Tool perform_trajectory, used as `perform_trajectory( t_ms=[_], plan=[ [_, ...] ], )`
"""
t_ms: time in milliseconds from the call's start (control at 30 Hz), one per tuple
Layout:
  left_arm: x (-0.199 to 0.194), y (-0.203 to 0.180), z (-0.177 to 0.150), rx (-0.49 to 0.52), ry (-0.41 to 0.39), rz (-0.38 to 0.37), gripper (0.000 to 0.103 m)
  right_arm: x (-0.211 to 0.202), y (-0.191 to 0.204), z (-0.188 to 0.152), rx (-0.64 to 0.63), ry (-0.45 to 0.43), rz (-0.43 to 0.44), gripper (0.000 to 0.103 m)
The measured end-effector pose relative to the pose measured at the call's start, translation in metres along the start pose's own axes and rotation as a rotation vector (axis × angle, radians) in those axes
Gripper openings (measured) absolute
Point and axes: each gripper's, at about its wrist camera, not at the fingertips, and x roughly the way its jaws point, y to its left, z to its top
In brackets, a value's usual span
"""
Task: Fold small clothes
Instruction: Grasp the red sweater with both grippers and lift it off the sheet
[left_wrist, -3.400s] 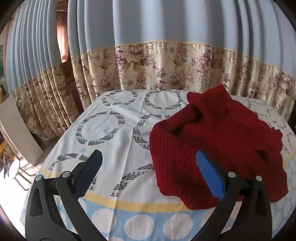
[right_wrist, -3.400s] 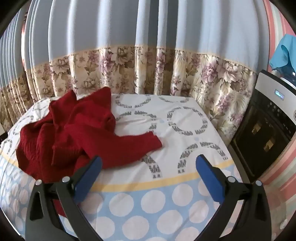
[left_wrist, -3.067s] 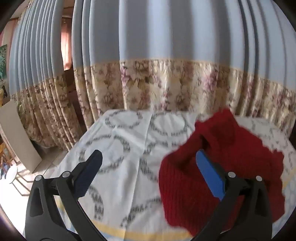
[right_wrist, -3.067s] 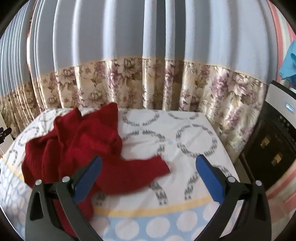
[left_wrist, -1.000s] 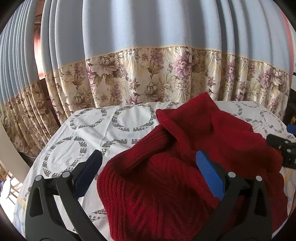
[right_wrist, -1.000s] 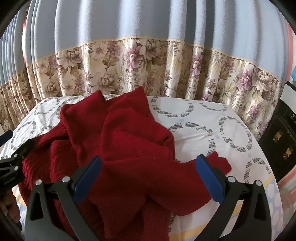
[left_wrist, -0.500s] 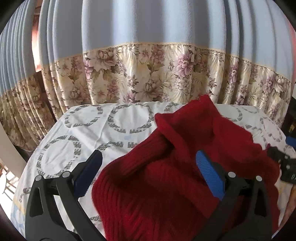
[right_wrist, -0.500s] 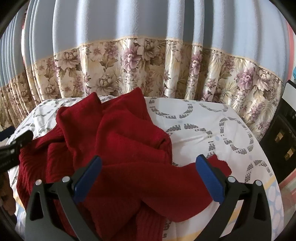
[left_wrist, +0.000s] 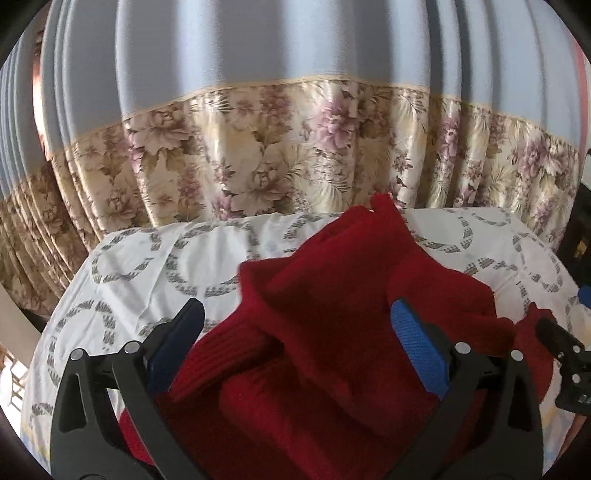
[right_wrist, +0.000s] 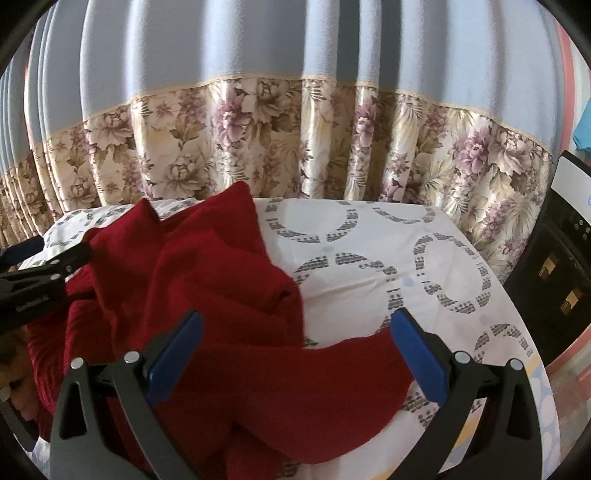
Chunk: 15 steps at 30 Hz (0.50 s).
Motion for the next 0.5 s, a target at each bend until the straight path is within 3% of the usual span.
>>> perform_trajectory(
  t_ms=[133,200,300,333,367,400,467,500],
  plan=[
    [0.021,-0.016,0.002,0.056,0.004,0.037,0.099,0.008,-0.007,0.001,0.019,0.024,0.001,0.102],
    [0.033,-0.017,0.002,0.067,0.024,0.051,0.093,0.011,-0.007,0.000,0.012,0.031,0.004,0.102],
    [0.053,-0.014,0.001,0.071,0.069,0.063,0.074,0.012,-0.004,-0.002,-0.001,0.035,0.005,0.102],
    [0.060,-0.012,0.000,0.081,0.085,0.068,0.060,0.013,-0.003,-0.002,-0.005,0.037,0.006,0.102],
    [0.067,-0.010,0.000,0.084,0.109,0.061,0.040,0.014,-0.003,-0.003,-0.008,0.041,0.008,0.102],
    [0.073,-0.007,-0.001,0.074,0.133,0.034,0.033,0.016,-0.001,-0.004,-0.013,0.047,0.011,0.102],
    [0.076,-0.002,-0.001,0.064,0.140,0.020,0.005,0.018,0.000,-0.005,-0.019,0.052,0.008,0.102],
    [0.075,0.000,-0.001,0.063,0.131,0.025,0.004,0.019,0.001,-0.006,-0.021,0.055,0.007,0.102]
  ],
)
